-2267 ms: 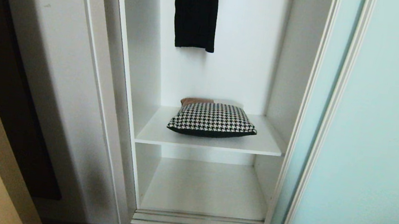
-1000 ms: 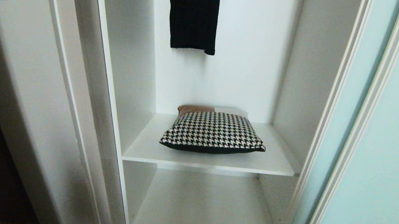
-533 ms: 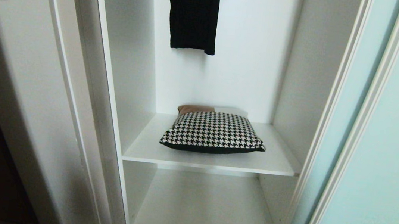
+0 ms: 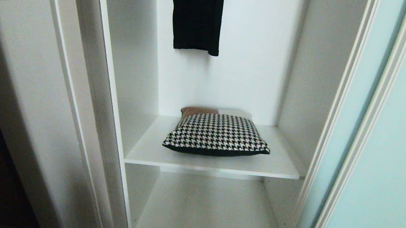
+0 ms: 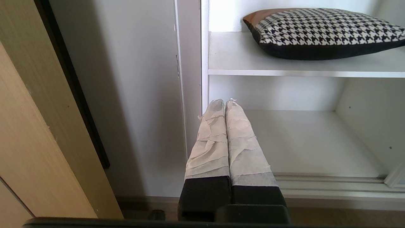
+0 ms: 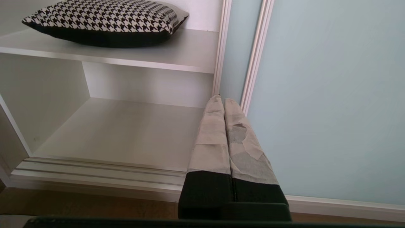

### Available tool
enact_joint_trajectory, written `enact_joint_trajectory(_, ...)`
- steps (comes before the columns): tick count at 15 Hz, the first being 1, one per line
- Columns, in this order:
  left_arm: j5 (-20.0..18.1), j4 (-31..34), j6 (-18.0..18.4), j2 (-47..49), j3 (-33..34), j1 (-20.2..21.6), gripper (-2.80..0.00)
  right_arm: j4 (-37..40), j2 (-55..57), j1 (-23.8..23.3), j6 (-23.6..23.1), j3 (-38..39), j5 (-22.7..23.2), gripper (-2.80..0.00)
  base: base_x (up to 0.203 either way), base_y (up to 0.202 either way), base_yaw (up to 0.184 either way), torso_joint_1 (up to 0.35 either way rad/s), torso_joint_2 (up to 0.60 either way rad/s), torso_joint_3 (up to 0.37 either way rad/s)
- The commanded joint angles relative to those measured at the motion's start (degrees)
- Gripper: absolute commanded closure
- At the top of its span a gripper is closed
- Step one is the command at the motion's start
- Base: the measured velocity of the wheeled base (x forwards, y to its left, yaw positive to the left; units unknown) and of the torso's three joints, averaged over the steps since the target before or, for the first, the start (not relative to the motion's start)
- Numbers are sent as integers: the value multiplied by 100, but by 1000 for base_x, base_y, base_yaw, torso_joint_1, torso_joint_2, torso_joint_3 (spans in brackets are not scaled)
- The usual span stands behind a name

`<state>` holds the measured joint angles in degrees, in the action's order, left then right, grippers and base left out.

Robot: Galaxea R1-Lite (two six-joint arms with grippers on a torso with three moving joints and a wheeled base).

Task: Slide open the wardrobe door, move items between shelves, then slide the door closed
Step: Place the pillow on the lower shelf

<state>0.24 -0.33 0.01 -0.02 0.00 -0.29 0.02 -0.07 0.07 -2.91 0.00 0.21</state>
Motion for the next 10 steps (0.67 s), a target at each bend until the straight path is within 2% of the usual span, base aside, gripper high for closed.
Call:
enact_joint_trajectory(1,2,-2,5,2,0,3,0,-1,3,1,-2,-6,8,0,0,0,0,0,0,0)
enact_joint_trajectory(8,2,-2,8,2,0,-3,0,59,-13,1,33,-26,-12,0,0,0,0,0,0,0)
enact_joint_trajectory(10,2,-2,0,2,0,-5,0,152,-1,1,5,-258,-58,0,0,0,0,0,0,0)
